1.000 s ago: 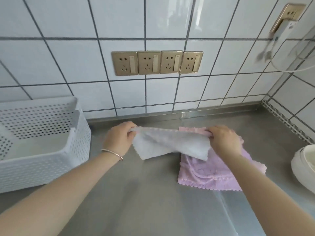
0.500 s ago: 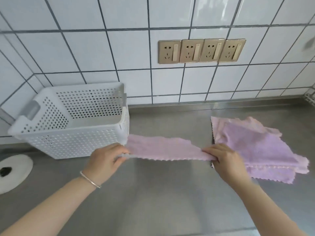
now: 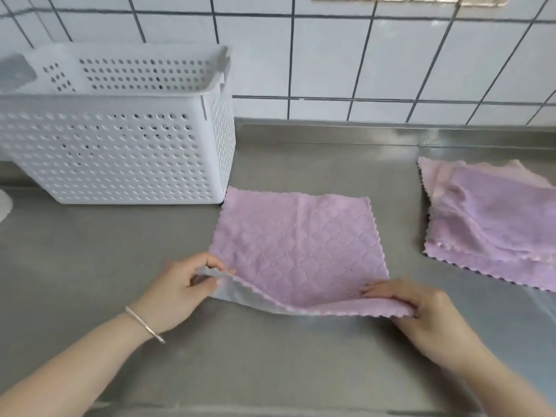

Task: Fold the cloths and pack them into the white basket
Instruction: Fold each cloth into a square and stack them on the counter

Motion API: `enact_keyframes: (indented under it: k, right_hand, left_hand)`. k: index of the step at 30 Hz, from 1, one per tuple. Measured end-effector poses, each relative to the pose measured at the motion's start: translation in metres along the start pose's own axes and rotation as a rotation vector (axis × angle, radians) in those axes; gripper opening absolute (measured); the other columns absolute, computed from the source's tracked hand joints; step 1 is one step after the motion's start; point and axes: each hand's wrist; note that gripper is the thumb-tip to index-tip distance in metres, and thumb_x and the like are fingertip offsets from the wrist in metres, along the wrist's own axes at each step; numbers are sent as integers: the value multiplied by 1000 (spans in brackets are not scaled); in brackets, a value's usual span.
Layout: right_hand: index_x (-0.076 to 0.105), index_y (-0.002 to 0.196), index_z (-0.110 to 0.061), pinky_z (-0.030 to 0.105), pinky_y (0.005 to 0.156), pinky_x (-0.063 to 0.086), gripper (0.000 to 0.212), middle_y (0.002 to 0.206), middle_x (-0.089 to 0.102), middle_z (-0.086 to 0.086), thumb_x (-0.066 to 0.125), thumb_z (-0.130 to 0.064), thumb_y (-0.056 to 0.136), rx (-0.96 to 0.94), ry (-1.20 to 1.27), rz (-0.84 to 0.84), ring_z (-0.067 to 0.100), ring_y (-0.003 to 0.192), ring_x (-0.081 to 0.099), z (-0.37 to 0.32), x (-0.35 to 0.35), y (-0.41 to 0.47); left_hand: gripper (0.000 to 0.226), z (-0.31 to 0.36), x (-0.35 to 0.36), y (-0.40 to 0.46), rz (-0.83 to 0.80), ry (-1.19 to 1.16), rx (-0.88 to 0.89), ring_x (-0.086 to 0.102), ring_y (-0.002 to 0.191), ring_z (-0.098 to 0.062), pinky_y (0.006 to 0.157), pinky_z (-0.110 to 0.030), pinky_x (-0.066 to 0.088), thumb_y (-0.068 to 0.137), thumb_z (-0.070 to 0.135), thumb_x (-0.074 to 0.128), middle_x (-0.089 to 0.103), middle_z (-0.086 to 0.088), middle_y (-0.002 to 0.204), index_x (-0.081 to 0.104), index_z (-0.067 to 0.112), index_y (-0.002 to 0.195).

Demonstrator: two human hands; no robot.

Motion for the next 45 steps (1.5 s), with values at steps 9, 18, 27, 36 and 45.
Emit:
enact_keyframes:
  k: [9, 18, 27, 36, 45]
  right_hand:
    - [62, 73, -30, 23, 59, 37, 30, 67, 63, 0, 56, -5, 88, 124, -31, 5, 18, 63, 52, -13, 7, -23]
    - [40, 62, -21, 22, 54, 25, 32, 55, 35, -10, 57, -18, 89, 244, -157, -385, 4, 54, 28, -50, -21, -77]
    - [56, 64, -15, 26, 52, 32, 24, 53, 49, -8, 61, -20, 87, 421, 105, 75, 11, 52, 43, -52, 3, -34]
    - [57, 81, -18, 29, 64, 39, 14, 78, 61, 5, 54, -29, 89, 562, -43, 197, 26, 81, 55, -43, 28, 13]
    - [48, 71, -22, 28, 68, 40, 24, 95, 65, 9, 52, -37, 89, 654, -172, 206, 29, 95, 59, -38, 35, 19]
  left_hand:
    - [23, -5, 6, -46, 13, 140, 71, 55, 70, -32, 66, -32, 42, 73, 51, 40, 64, -14, 77, 55, 45, 89]
    - [22, 23, -18, -110, -281, 235, 39, 37, 53, -4, 55, -16, 29, 87, 51, 44, 43, 13, 55, 52, 30, 90]
    - [39, 25, -23, -64, 24, 268, -150, 44, 54, -16, 56, -29, 30, 90, 30, 55, 44, 3, 54, 39, 23, 56]
    - [39, 4, 4, 1, 114, 407, -366, 47, 71, -25, 59, -28, 30, 90, 32, 49, 46, 0, 60, 37, 18, 56]
    - [29, 5, 9, 10, 115, 447, -438, 60, 105, -31, 75, -30, 43, 91, 31, 47, 66, -16, 107, 63, 7, 91]
Point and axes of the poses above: each hand's wrist, its own y-axis towards the middle knuckle, its own x-axis out of the palm, z = x × y
